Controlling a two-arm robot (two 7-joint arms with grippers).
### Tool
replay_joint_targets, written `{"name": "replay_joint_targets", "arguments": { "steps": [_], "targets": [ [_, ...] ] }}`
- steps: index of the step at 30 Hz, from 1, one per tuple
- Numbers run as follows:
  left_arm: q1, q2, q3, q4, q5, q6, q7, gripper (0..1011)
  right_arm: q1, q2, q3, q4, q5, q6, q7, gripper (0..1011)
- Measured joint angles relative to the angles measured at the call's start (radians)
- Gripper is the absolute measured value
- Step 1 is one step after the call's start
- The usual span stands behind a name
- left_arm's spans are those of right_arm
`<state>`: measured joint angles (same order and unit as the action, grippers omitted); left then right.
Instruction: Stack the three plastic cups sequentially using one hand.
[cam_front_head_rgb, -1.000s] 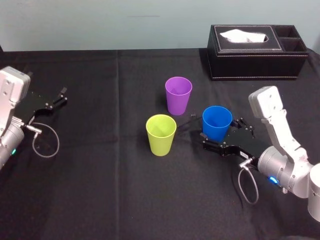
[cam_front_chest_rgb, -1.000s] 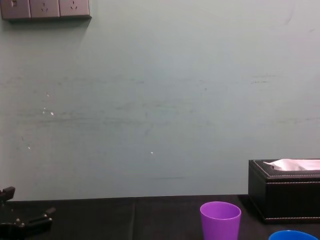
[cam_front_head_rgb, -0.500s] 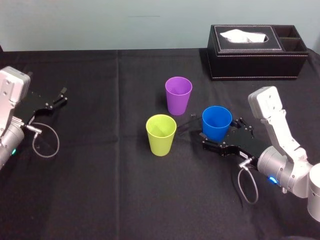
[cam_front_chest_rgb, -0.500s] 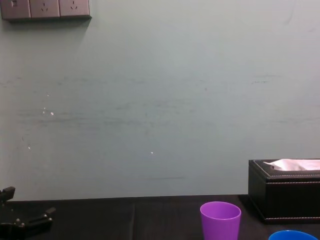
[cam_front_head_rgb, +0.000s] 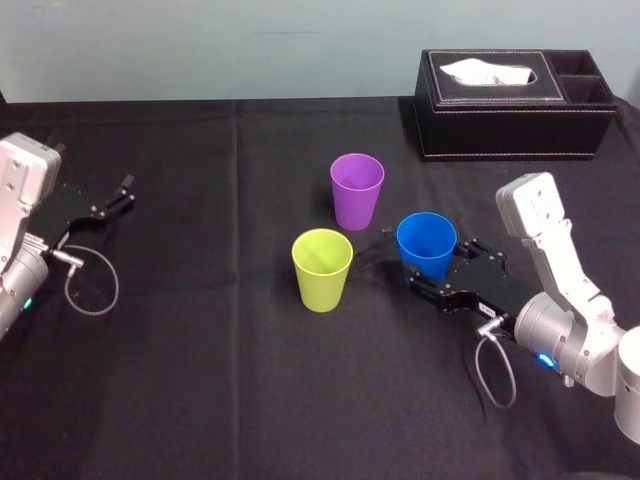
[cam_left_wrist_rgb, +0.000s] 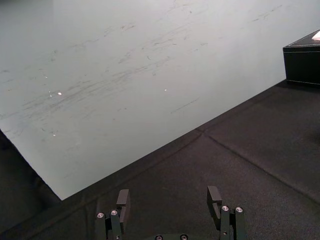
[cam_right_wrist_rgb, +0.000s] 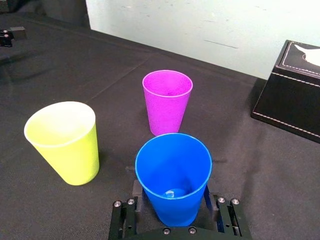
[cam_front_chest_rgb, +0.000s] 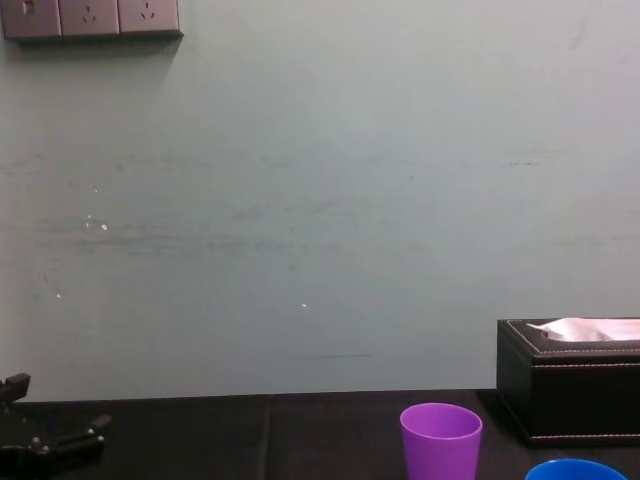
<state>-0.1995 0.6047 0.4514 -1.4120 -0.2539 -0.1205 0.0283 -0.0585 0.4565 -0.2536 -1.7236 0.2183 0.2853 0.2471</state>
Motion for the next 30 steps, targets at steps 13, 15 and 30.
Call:
{"name": "replay_joint_targets", "arguments": {
  "steps": [13, 15, 30],
  "targets": [
    [0.0, 0.0, 0.0, 0.0, 0.0, 0.0, 0.0, 1010, -0.007, -0.007, 0.014, -0.011, 0.0, -0.011, 0.0, 705],
    [0.0, 0.0, 0.0, 0.0, 0.0, 0.0, 0.0, 1010, -0.011, -0.012, 0.026, -0.023, 0.001, -0.014, 0.002, 705],
    [0.0, 0.0, 0.0, 0.0, 0.0, 0.0, 0.0, 1010, 0.045, -0.015, 0.087, -0.084, 0.125, 0.099, 0.07, 705]
  ]
}}
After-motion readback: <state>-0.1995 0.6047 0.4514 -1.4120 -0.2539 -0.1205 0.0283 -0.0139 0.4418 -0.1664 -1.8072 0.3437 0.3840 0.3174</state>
